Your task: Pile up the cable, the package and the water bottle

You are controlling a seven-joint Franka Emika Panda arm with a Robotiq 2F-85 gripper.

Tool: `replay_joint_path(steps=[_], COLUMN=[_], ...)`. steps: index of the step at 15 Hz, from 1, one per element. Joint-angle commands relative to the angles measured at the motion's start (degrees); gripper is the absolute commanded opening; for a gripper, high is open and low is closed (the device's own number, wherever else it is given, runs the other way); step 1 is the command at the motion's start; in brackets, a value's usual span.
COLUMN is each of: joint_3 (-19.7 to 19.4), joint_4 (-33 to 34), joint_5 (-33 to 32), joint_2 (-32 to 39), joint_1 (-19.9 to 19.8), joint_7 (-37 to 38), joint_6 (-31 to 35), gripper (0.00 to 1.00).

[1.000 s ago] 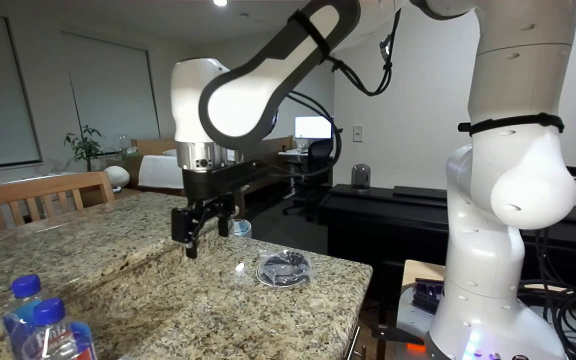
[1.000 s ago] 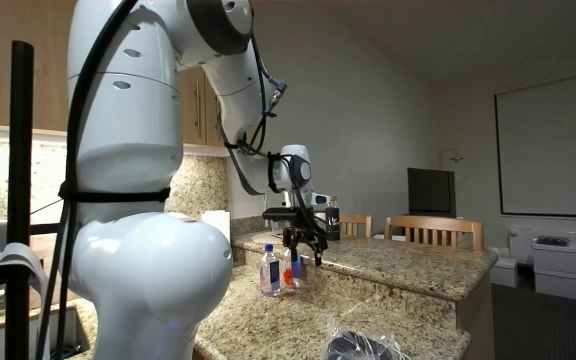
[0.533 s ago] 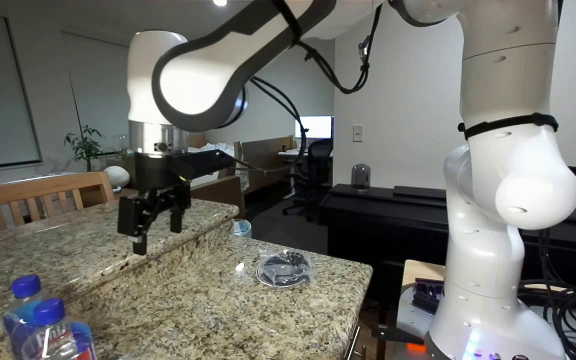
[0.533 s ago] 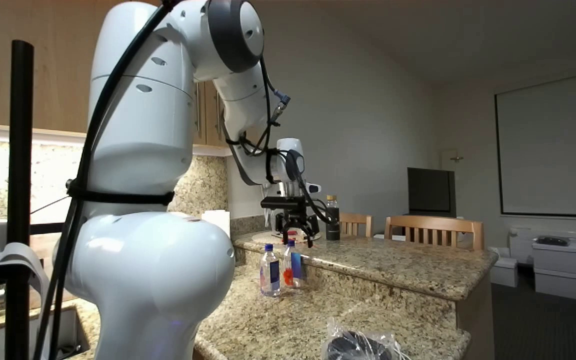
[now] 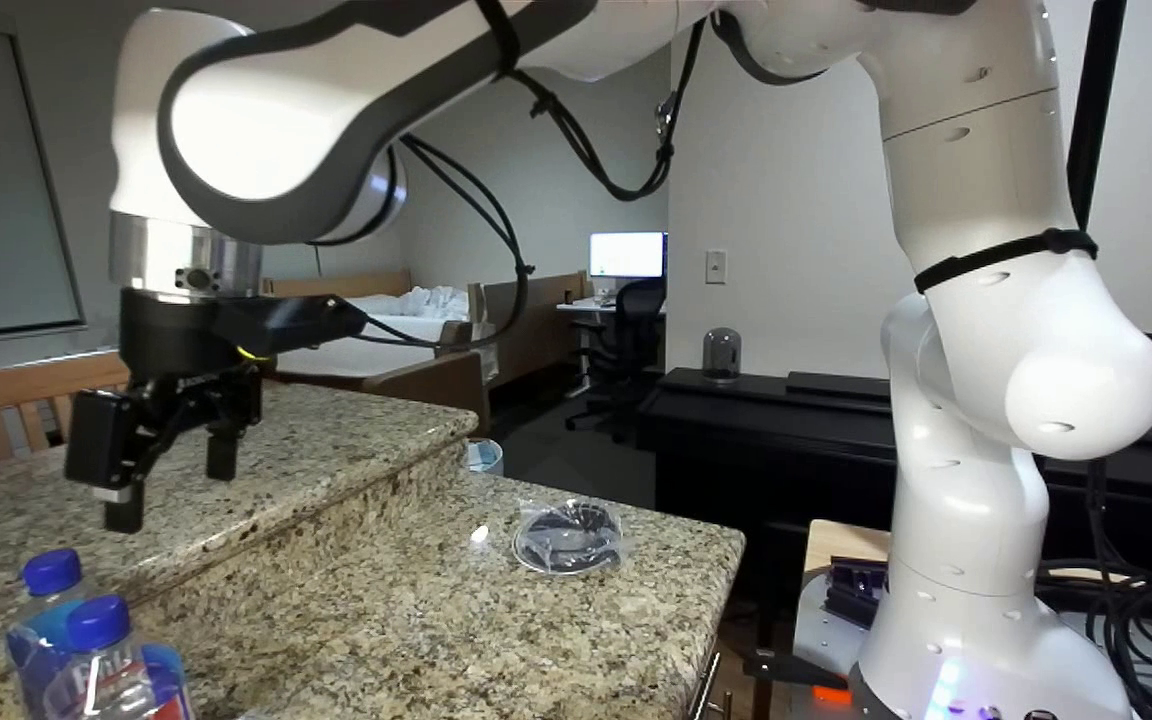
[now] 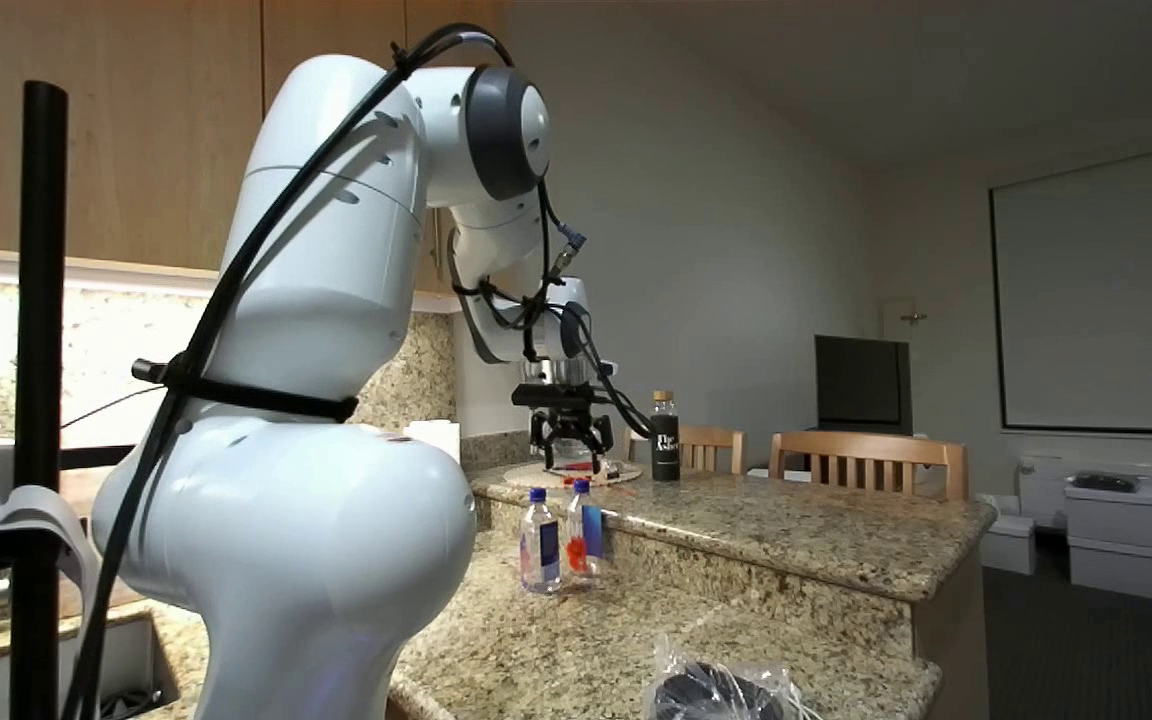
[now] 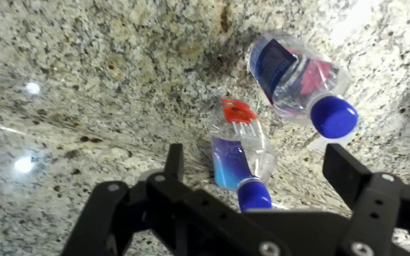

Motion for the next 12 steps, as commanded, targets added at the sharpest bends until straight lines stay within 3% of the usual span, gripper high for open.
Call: replay_joint_path(steps=[1, 7, 12], joint_3=[0.68, 0.44, 0.65], joint_4=[6.77, 16.44, 22.55], joint_5=[-0.87, -3.88, -3.49], joint_2=[3.37, 9.96, 13.79], joint_1=[1.75, 5.57, 8.54], joint_7=[-3.05, -3.37, -2.6], joint_6=[-3.59, -6.93, -17.65], gripper=[1.0, 1.0, 1.0])
